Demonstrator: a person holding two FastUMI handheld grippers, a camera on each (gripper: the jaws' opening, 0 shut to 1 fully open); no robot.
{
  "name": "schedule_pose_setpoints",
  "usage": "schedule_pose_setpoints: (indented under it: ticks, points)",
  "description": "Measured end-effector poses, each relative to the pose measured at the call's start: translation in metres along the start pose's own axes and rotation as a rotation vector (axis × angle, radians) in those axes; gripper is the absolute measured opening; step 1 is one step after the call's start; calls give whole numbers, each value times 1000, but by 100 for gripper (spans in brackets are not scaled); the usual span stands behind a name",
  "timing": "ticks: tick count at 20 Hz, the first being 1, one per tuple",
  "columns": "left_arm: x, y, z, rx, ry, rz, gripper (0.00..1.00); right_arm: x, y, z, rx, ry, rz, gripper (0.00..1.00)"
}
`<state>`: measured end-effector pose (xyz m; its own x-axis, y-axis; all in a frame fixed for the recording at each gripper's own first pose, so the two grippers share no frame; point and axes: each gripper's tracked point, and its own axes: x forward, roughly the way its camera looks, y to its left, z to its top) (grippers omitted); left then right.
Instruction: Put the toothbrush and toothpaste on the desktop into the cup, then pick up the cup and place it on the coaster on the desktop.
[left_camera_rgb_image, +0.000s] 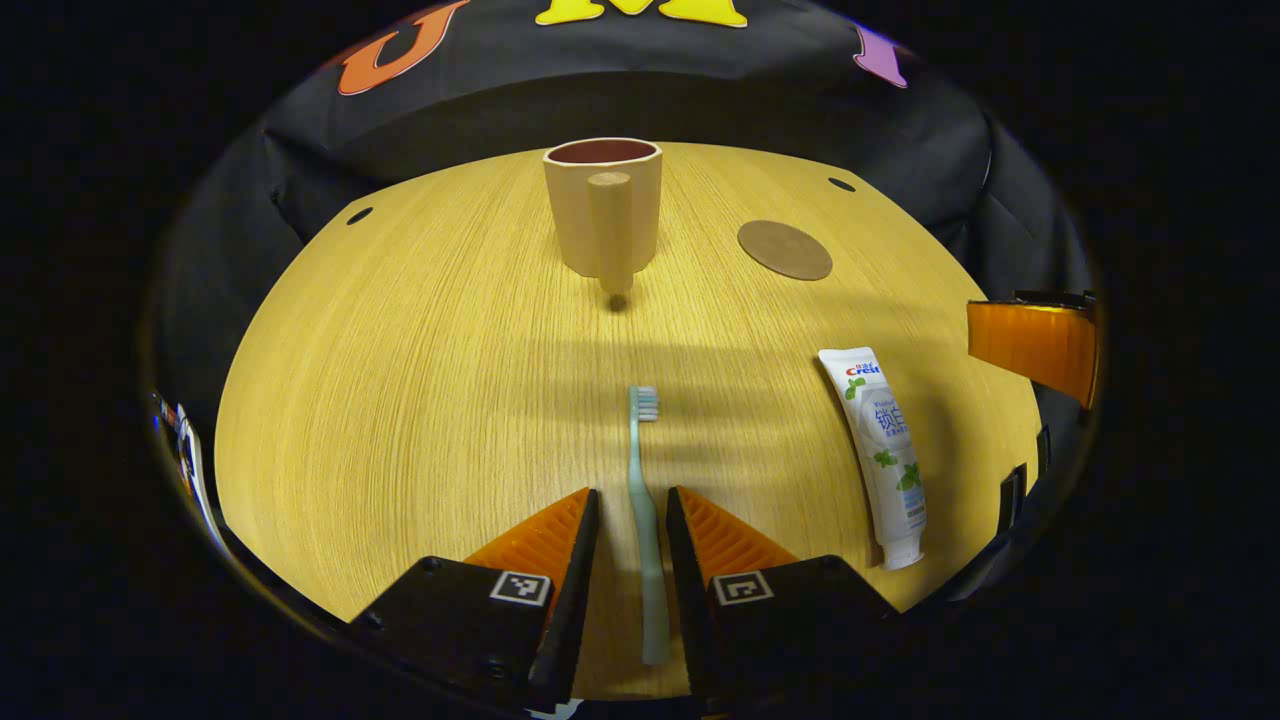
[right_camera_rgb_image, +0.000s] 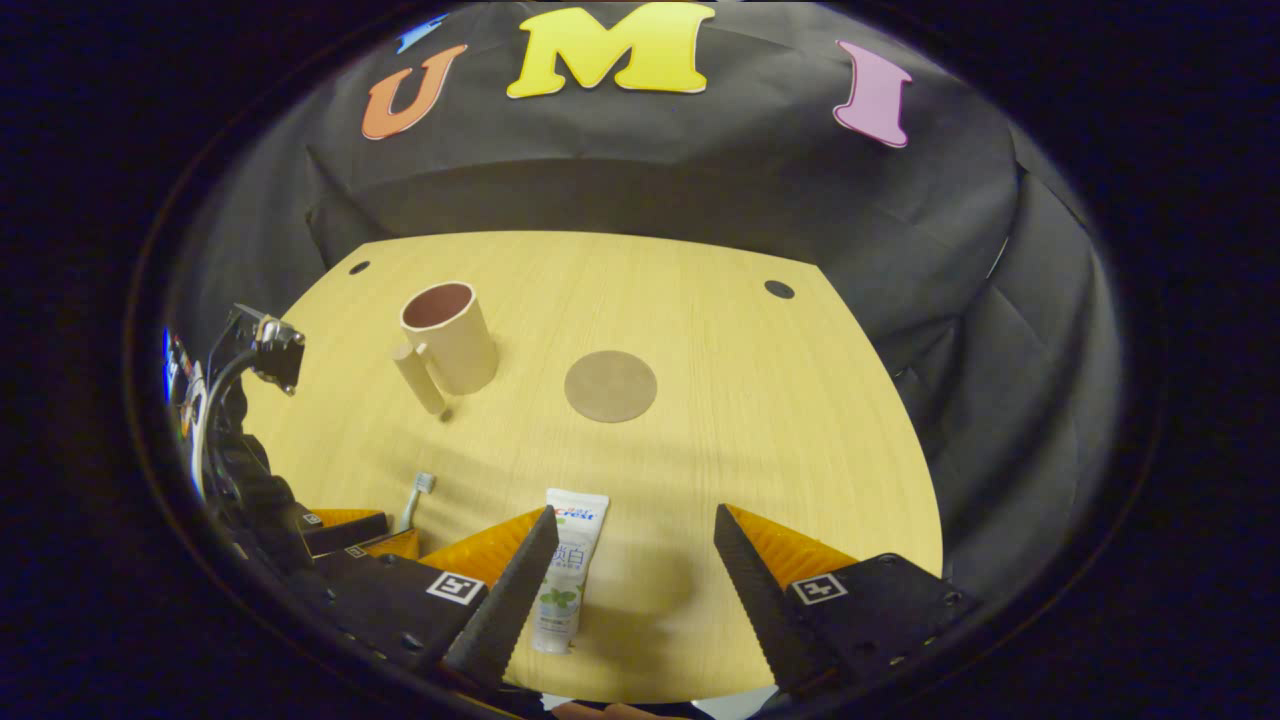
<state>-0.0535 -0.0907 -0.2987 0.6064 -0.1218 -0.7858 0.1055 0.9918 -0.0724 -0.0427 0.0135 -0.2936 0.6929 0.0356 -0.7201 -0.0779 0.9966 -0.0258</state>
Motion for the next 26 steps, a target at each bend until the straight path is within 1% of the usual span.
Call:
schedule_pose_setpoints:
  ticks: [1,2,3,4,6,7,8,11,14,16,18,19,20,21,22,25,26]
  points:
    - [-3,0,8,0,6,9,36,3,1,-5,-2,15,3,95]
    - [0,-4,-9,6,13,21,31,4,3,-8,-4,30,9,95]
    - [3,5,-8,11,17,24,20,6,5,-13,-7,47,13,95]
    - [-5,-2,-1,15,22,21,16,8,8,-17,-12,66,19,95]
    - [-4,6,0,9,30,17,12,11,14,-27,-13,113,39,95]
    - [-6,14,-2,7,34,30,10,14,19,-33,-11,139,52,95]
    - [-9,21,-3,-4,34,50,10,16,22,-38,-8,164,62,95]
    - [-21,32,2,-52,3,51,10,21,31,-56,3,240,82,95]
    - [-44,42,27,-66,-90,67,10,29,42,-71,25,309,100,95]
    - [-62,49,50,-72,-160,73,10,33,45,-80,20,350,95,94]
    - [-86,58,76,-61,-240,89,10,36,50,-84,24,378,95,89]
    - [-98,61,91,-52,-283,98,10,39,52,-86,25,388,94,83]
    - [-111,67,104,-41,-324,114,10,39,52,-87,24,395,90,80]
    - [-123,71,117,-34,-364,125,10,41,52,-86,17,394,83,79]
    - [-134,74,126,-39,-395,130,9,42,51,-84,10,388,76,79]
    - [-161,77,151,-78,-460,133,10,42,54,-85,17,410,70,69]
    - [-169,80,159,-80,-479,140,10,42,52,-87,14,419,62,67]
